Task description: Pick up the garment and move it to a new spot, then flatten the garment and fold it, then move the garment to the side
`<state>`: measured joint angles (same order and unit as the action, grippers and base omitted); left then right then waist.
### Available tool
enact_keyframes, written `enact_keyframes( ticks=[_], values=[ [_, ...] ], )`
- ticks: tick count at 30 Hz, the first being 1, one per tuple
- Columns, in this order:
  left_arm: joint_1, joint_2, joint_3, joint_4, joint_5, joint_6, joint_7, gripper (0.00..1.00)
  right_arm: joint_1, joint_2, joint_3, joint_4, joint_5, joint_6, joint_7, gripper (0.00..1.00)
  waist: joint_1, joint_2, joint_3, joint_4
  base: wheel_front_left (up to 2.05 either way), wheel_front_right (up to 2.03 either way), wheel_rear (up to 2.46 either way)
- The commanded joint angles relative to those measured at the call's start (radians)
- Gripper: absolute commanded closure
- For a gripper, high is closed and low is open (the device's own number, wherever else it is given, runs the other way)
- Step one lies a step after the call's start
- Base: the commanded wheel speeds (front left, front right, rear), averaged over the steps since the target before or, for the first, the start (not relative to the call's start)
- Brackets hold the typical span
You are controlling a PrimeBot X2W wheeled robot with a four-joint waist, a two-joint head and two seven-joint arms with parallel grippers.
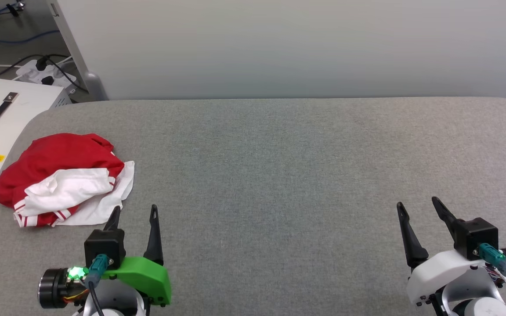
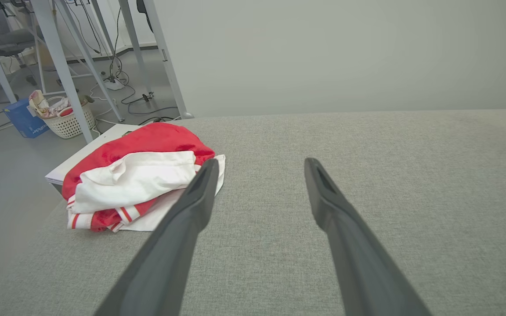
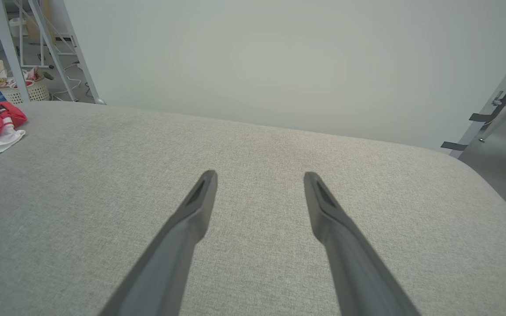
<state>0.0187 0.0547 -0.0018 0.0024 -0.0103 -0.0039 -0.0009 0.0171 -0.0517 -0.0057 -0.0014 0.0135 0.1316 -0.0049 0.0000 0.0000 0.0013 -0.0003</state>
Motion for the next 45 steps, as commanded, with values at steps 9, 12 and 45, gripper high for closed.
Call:
enact_keyframes(
  ticks=[9,12,45],
  values=[
    [-0.003,-0.001,0.002,-0.006,-0.017,0.009,-0.029,0.00,0.000,0.000,-0.015,-0.013,0.037,0.000,-0.028,0.00,0.0000,0.0000,0.002,0.000,0.00,0.00,0.00],
    [-0.003,-0.001,0.003,-0.008,-0.024,0.012,-0.039,0.00,0.003,0.000,-0.017,-0.018,0.053,0.000,-0.038,0.00,0.0000,0.0000,0.002,0.002,0.00,0.00,0.00],
    [0.006,-0.002,-0.005,0.001,-0.046,0.013,-0.108,0.00,0.033,0.001,-0.042,-0.018,0.140,0.000,-0.106,0.00,0.0000,0.0000,0.002,0.012,0.00,0.00,0.00]
  ],
)
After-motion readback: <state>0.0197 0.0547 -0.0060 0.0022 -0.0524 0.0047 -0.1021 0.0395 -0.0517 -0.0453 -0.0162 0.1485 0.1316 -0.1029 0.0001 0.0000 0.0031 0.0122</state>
